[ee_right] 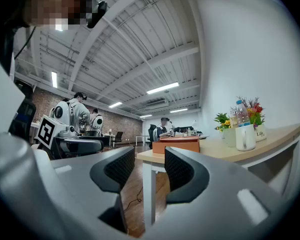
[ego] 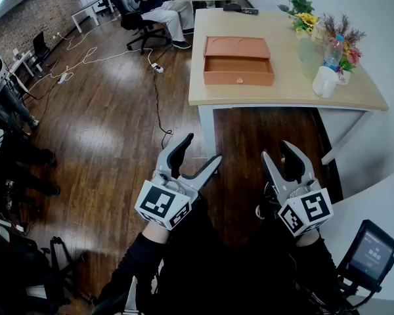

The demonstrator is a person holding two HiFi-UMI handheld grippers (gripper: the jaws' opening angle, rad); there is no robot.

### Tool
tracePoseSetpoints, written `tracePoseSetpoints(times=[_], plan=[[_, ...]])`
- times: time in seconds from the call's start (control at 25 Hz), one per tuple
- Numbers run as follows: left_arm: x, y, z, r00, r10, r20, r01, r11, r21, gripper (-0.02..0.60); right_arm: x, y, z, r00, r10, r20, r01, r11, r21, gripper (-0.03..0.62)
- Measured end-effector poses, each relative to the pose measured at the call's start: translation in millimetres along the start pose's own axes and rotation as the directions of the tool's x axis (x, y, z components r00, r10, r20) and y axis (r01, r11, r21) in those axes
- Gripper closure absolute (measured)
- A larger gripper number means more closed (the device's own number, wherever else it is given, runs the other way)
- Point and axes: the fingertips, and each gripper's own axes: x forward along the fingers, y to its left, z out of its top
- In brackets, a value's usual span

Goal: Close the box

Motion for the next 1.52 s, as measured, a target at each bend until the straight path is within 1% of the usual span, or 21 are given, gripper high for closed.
tracePoseSetpoints(times=[0.12, 0.28, 0.52, 0.6, 0.68, 0.8, 0.88, 0.92, 0.96, 1.0, 1.04, 1.12, 1.16, 1.2, 1.24, 1.28, 1.36, 1.44, 1.48, 1.52], plan=[[11, 23, 5, 1.0, 0.012, -0.005, -0.012, 1.0, 0.01, 0.265, 10, -14, 13, 1.0, -0.018, 0.014, 0.018, 1.0, 0.001, 0.416], [27, 46, 7, 0.999, 0.03, -0.031, -0.028, 0.998, 0.057, 0.264, 20, -35, 13, 0.999, -0.041, 0.009, 0.042, 0.999, -0.021, 0.416], [77, 101, 8, 0.996, 0.032, -0.078, -0.02, 0.989, 0.146, 0.259, 61, -92, 17, 0.998, -0.062, -0.02, 0.06, 0.991, -0.116, 0.416], [100, 121, -1, 0.993, 0.033, -0.114, -0.013, 0.986, 0.168, 0.259, 80, -116, 16, 0.998, -0.058, -0.037, 0.053, 0.992, -0.115, 0.416], [120, 136, -16, 0.987, 0.019, -0.159, 0.008, 0.986, 0.169, 0.255, 96, -133, 10, 0.997, -0.042, -0.064, 0.036, 0.995, -0.093, 0.416], [146, 155, -35, 0.974, -0.02, -0.227, 0.054, 0.988, 0.145, 0.221, 117, -151, 3, 0.993, -0.019, -0.116, 0.008, 0.995, -0.094, 0.414], [161, 166, -37, 0.962, -0.058, -0.267, 0.096, 0.987, 0.13, 0.191, 132, -157, 2, 0.988, 0.004, -0.153, -0.021, 0.994, -0.111, 0.404], [168, 170, -34, 0.954, -0.08, -0.287, 0.126, 0.981, 0.147, 0.175, 139, -160, 3, 0.985, 0.018, -0.17, -0.039, 0.992, -0.12, 0.398], [175, 173, -30, 0.945, -0.102, -0.312, 0.166, 0.968, 0.185, 0.163, 147, -164, 4, 0.981, 0.033, -0.189, -0.057, 0.99, -0.127, 0.393], [183, 175, -25, 0.932, -0.126, -0.339, 0.216, 0.946, 0.242, 0.161, 155, -168, 3, 0.976, 0.05, -0.212, -0.079, 0.988, -0.131, 0.393], [192, 176, -21, 0.918, -0.149, -0.369, 0.272, 0.912, 0.308, 0.16, 163, -172, 0, 0.968, 0.071, -0.239, -0.105, 0.985, -0.134, 0.393], [216, 177, -9, 0.887, -0.196, -0.418, 0.381, 0.822, 0.424, 0.161, 179, -177, -7, 0.948, 0.106, -0.301, -0.161, 0.973, -0.164, 0.394], [229, 176, -1, 0.874, -0.222, -0.433, 0.424, 0.785, 0.452, 0.161, 185, -175, -10, 0.937, 0.112, -0.33, -0.186, 0.961, -0.204, 0.393], [241, 175, 8, 0.859, -0.255, -0.444, 0.461, 0.763, 0.453, 0.163, 190, -170, -12, 0.928, 0.108, -0.356, -0.209, 0.943, -0.258, 0.394], [251, 172, 15, 0.84, -0.289, -0.459, 0.496, 0.752, 0.433, 0.162, 194, -163, -14, 0.92, 0.1, -0.38, -0.232, 0.919, -0.32, 0.394], [261, 170, 19, 0.815, -0.321, -0.483, 0.532, 0.745, 0.403, 0.163, 197, -155, -17, 0.91, 0.09, -0.404, -0.258, 0.887, -0.383, 0.393], [281, 171, 14, 0.752, -0.353, -0.557, 0.596, 0.726, 0.344, 0.163, 204, -146, -28, 0.888, 0.077, -0.454, -0.322, 0.808, -0.493, 0.392], [296, 179, 1, 0.685, -0.339, -0.646, 0.639, 0.705, 0.308, 0.167, 210, -146, -35, 0.859, 0.073, -0.506, -0.389, 0.735, -0.555, 0.391], [302, 185, -4, 0.655, -0.318, -0.686, 0.652, 0.696, 0.301, 0.174, 212, -147, -37, 0.841, 0.075, -0.535, -0.422, 0.71, -0.563, 0.392], [307, 193, -7, 0.632, -0.294, -0.717, 0.657, 0.694, 0.295, 0.194, 213, -149, -38, 0.822, 0.08, -0.564, -0.452, 0.694, -0.56, 0.397]])
